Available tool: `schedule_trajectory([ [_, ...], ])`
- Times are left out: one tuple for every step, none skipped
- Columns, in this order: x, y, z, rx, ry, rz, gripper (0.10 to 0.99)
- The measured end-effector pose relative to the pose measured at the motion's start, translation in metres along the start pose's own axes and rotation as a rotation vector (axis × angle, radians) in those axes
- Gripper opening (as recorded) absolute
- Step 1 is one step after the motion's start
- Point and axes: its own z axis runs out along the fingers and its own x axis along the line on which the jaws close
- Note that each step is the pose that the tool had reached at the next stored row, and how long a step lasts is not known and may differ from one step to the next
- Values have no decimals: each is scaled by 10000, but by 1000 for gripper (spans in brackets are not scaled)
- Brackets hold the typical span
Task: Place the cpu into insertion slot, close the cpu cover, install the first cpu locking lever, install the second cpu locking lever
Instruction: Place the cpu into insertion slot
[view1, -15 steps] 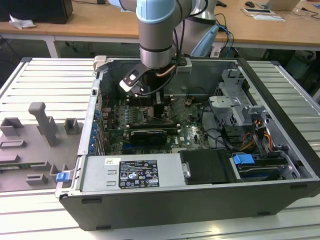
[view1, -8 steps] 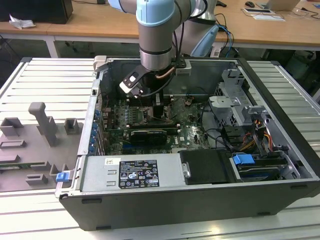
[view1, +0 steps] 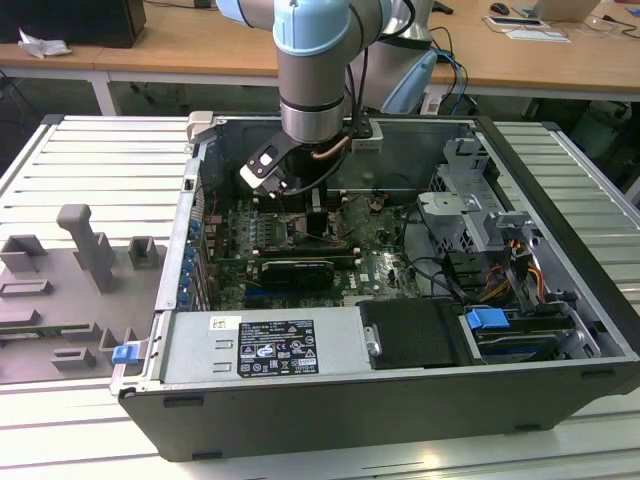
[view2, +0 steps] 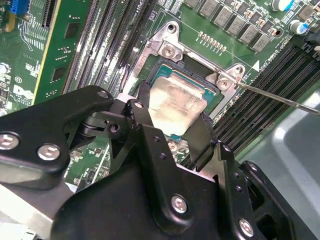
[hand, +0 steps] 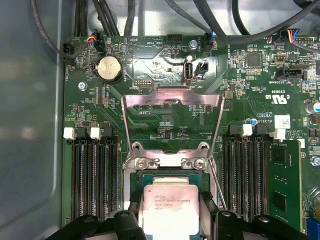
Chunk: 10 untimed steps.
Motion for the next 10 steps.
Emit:
schedule_trajectory([
  [0, 0, 0, 0, 0, 0, 549],
  [0, 0, 0, 0, -1, 0, 612],
  [0, 0, 1, 0, -1, 0, 612],
  [0, 0, 1, 0, -1, -1, 612],
  [1, 0, 2, -1, 0, -1, 612],
  [1, 0, 1, -1, 0, -1, 612],
  [1, 0, -1, 0, -1, 0, 612],
  [1, 0, -7, 0, -1, 0, 612],
  [1, 1, -15, 0, 0, 0, 612],
  [2, 2, -29, -1, 0, 0, 612],
])
